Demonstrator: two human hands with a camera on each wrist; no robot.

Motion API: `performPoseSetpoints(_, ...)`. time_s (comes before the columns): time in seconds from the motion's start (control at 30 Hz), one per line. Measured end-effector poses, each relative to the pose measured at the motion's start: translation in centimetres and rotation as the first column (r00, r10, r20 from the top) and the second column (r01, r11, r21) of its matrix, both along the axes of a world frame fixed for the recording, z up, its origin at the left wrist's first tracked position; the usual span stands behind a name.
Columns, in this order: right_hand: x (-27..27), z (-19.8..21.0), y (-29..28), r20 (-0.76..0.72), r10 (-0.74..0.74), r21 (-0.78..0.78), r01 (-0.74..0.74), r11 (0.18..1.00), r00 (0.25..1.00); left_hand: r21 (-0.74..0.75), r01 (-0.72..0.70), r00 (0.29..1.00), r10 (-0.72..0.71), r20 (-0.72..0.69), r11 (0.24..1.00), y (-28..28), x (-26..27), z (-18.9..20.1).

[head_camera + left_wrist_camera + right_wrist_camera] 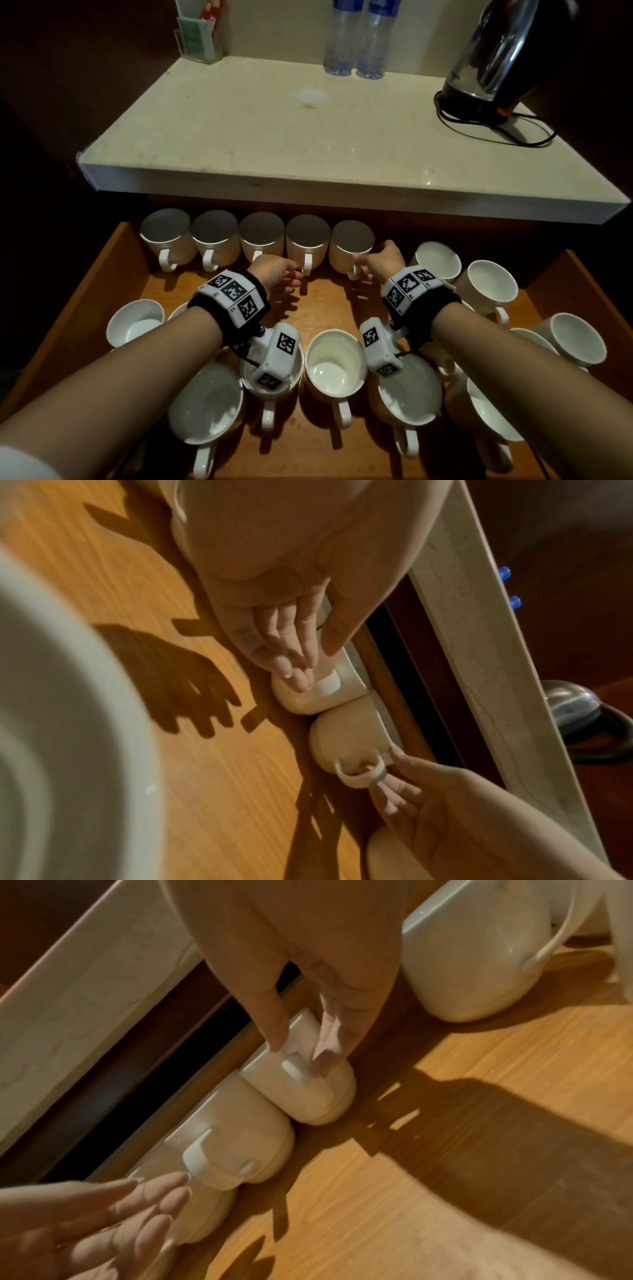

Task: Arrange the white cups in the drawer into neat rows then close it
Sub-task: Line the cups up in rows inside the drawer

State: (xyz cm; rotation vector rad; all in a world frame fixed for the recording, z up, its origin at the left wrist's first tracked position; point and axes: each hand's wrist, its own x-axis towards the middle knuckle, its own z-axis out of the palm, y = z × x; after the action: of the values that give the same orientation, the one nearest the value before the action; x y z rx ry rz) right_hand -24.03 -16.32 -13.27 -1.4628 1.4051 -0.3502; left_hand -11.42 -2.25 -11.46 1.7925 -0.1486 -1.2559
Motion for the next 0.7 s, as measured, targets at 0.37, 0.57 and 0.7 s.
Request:
performPoseSetpoints(0.37, -1.1, 0.6, -0.2, 0.092, 0.067, 0.051, -0.072, 0.996, 0.994, -0.1, 0.026, 0.994, -0.015, 0.11, 0.995, 0.3, -0.7, 2.6)
performPoseSetpoints(0.57, -5.0, 2.5, -0.8, 0.114, 0.044, 0.005, -0.045, 0.999, 0.993, -0.144, 0.071, 0.988, -0.05, 0.148, 0.987, -0.1, -2.7, 5.0)
performPoseSetpoints(0.7, -8.7, 3.6, -1.4, 0.127, -0.007, -0.004, 0.007, 1.0, 0.992, -0.177, 0.112, 0.983, -0.083, 0.162, 0.978, -0.9, -5.1, 6.6)
